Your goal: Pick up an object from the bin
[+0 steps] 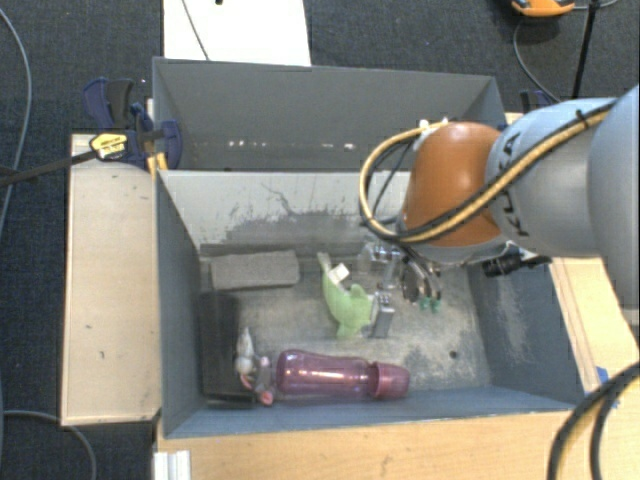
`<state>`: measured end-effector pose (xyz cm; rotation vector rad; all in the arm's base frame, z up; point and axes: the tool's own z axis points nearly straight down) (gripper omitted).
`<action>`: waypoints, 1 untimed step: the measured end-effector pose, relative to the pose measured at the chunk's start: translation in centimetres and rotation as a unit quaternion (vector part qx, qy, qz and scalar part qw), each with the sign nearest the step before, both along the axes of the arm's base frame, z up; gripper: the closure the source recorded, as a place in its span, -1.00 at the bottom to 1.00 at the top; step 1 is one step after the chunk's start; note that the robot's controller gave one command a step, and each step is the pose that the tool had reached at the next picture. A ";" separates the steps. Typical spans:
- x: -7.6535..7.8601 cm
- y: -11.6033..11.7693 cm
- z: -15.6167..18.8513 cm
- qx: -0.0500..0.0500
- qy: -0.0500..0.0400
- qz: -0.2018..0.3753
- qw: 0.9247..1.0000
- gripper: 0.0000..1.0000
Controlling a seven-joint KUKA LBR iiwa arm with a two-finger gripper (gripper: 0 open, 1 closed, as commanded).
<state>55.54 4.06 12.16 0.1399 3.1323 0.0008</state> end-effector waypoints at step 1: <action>0.1 2.0 -3.2 0.000 -0.001 0.113 0.994 -1.00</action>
Offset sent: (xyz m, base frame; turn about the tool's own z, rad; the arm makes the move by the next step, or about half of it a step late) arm -0.0081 0.0355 -0.0516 0.1586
